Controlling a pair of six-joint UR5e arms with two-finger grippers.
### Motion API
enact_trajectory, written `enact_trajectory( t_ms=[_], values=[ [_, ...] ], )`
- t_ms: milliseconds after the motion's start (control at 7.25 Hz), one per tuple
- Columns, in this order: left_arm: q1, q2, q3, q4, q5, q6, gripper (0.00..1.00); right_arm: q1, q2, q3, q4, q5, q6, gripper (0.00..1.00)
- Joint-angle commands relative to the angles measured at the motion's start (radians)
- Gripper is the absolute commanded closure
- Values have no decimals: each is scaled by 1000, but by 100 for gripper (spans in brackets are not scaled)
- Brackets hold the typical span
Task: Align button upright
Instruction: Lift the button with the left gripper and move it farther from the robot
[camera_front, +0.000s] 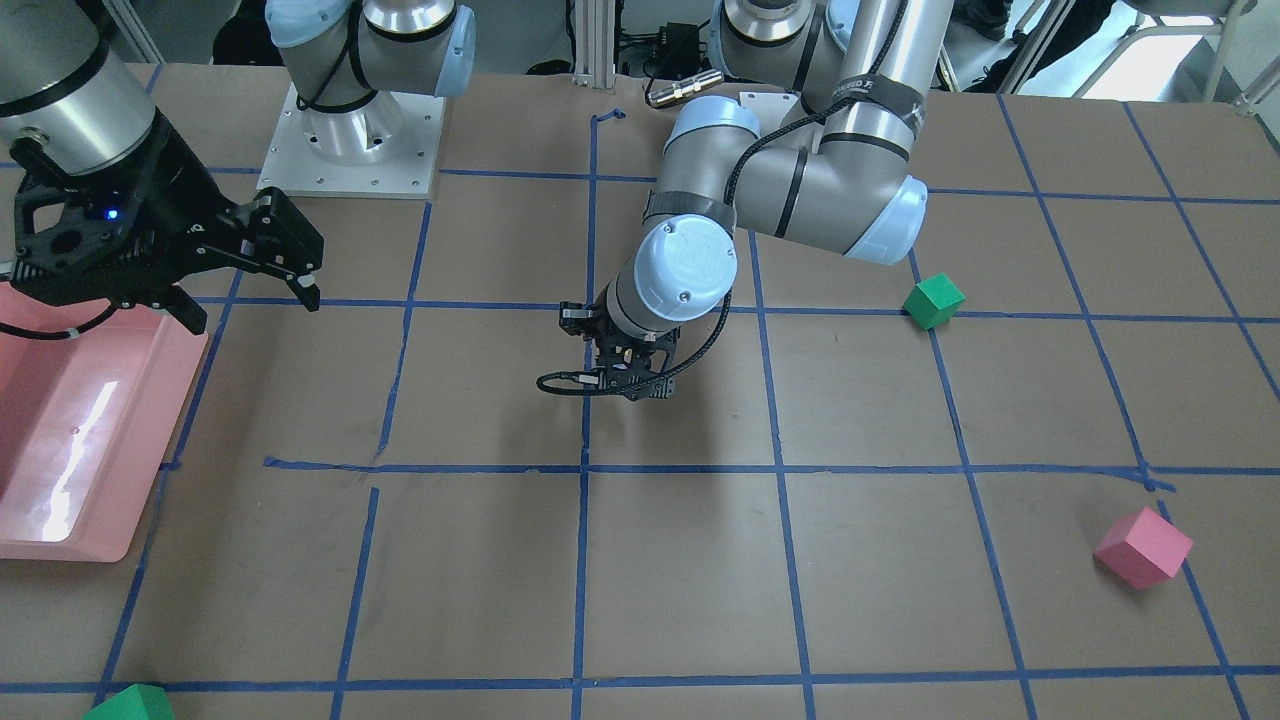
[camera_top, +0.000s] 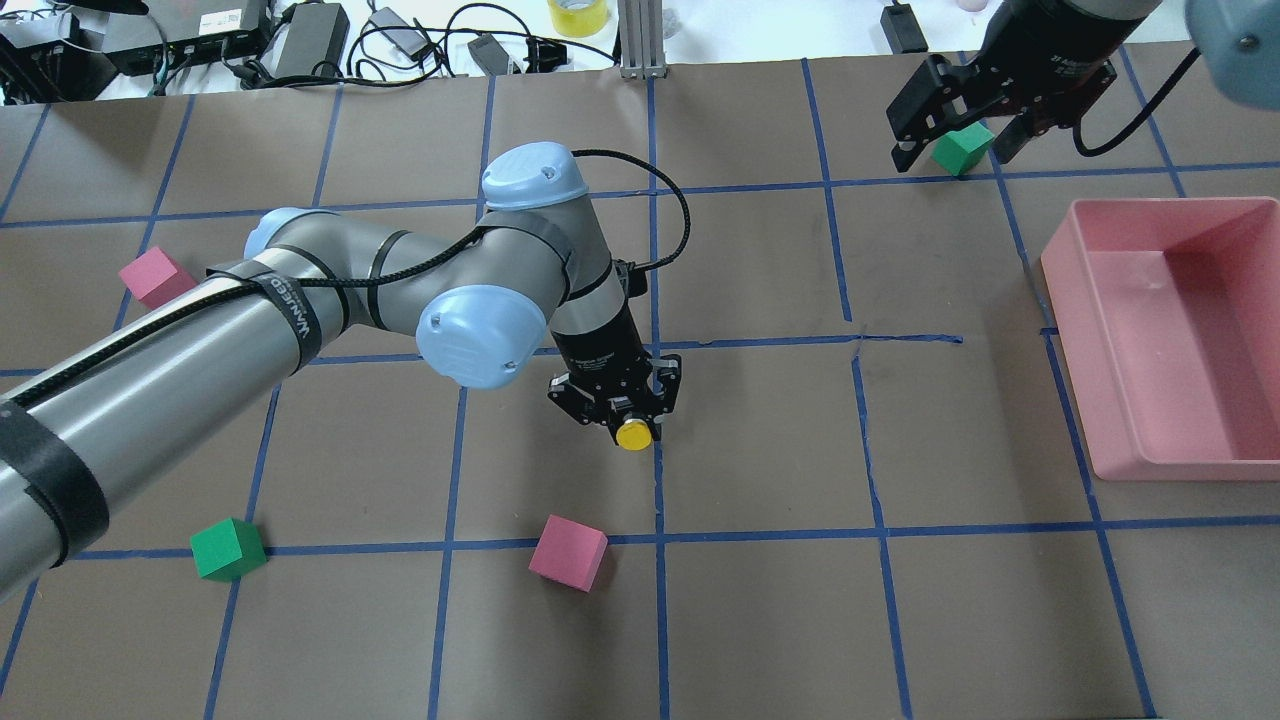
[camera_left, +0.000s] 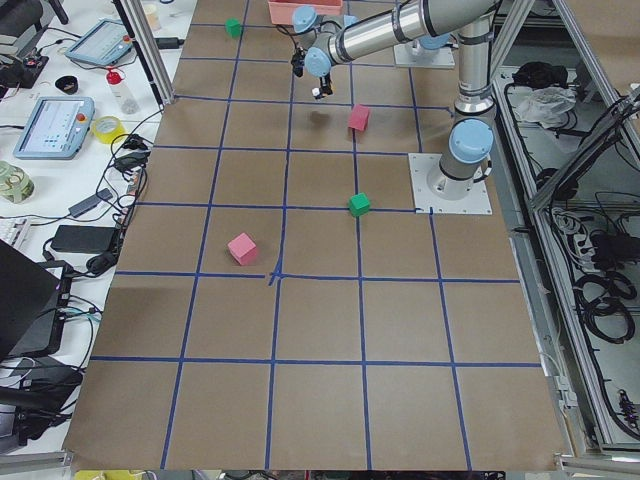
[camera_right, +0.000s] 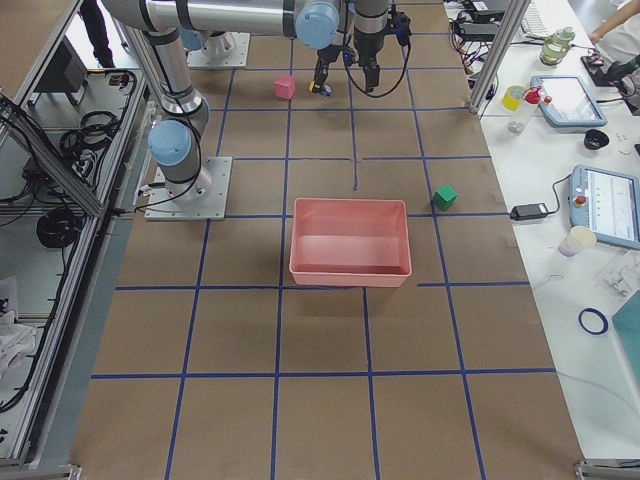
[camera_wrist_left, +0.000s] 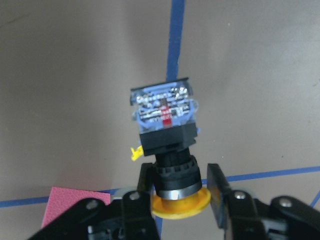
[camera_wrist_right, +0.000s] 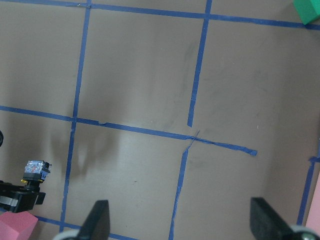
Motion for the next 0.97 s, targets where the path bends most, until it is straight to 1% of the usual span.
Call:
enact_trajectory(
  t_ms=[0, 138, 414, 552, 690, 828],
  values=[
    [53, -22, 43, -97, -3, 132, 99, 0, 0, 5, 0, 0, 0, 0],
    [54, -28, 55, -118, 0, 216, 98, 0, 0, 5, 0, 0, 0, 0],
    [54, -55, 74, -131, 5, 293, 94, 0, 0, 7, 0, 0, 0, 0],
    [54, -61, 96, -183, 22, 318, 91, 0, 0, 7, -1, 0, 2, 0],
    [54, -62, 138, -259, 84, 322, 91, 0, 0, 7, -1, 1, 2, 0],
    [54, -67, 206, -345, 110, 312, 91, 0, 0, 5, -1, 2, 2, 0]
  ],
)
